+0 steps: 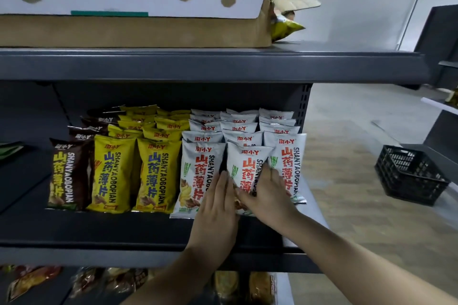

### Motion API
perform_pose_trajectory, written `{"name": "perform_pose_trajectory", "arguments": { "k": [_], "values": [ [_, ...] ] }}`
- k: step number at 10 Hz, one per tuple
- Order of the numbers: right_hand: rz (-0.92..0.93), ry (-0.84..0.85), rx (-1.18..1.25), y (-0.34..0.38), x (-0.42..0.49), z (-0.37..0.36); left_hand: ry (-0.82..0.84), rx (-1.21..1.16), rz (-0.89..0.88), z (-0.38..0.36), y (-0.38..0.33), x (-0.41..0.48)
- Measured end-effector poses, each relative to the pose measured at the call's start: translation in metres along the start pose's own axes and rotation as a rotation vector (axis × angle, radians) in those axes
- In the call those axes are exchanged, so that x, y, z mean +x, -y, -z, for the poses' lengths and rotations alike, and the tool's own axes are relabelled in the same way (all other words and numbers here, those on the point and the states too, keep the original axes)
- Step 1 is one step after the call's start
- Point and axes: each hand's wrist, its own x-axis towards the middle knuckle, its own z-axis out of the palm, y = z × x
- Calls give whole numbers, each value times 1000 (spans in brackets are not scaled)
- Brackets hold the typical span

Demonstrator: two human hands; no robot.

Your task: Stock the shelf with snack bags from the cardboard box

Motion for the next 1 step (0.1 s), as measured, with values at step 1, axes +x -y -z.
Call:
{"name": "perform_pose_trajectory", "arguments": {
  "k": [1],
  "values": [
    [32,-41,-15,-4,-13,28,-67,-49,4,38,3,-21]
  ]
}}
